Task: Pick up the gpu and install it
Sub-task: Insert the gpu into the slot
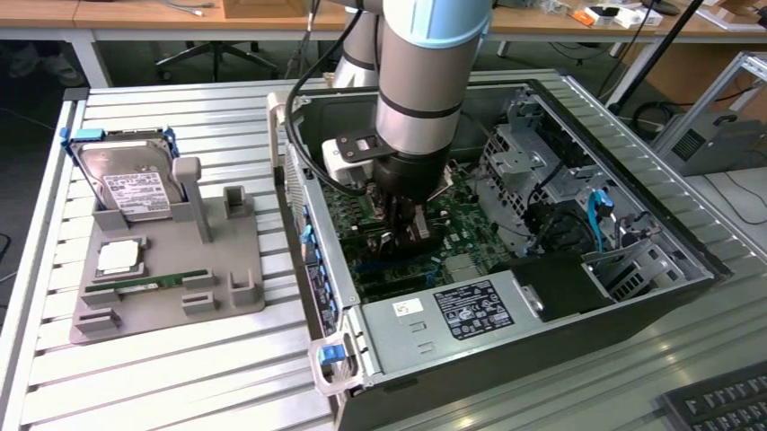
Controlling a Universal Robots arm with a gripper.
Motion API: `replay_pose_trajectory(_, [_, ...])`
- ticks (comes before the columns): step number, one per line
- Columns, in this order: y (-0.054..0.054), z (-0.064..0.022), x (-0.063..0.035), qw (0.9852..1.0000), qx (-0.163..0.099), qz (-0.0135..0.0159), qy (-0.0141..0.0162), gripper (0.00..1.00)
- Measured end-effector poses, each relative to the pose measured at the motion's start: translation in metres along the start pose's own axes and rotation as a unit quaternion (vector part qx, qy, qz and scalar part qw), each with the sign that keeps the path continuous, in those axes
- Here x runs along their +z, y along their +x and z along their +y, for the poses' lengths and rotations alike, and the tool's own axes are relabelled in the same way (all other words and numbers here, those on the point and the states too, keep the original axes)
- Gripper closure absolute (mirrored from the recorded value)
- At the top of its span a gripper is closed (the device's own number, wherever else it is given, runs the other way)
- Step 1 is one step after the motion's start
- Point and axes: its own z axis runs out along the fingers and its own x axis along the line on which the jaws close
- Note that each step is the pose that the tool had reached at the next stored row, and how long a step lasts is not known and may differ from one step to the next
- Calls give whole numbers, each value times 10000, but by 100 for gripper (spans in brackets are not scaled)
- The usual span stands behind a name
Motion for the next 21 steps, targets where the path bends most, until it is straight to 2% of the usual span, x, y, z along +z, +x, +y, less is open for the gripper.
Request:
replay_pose_trajectory(3, [-1, 0, 2, 10000, 36, -48, 2, 73])
replay_pose_trajectory(4, [-2, 0, 3, 10000, 46, -52, 2, 73])
replay_pose_trajectory(21, [-19, 19, 14, 10000, 50, -70, 1, 73])
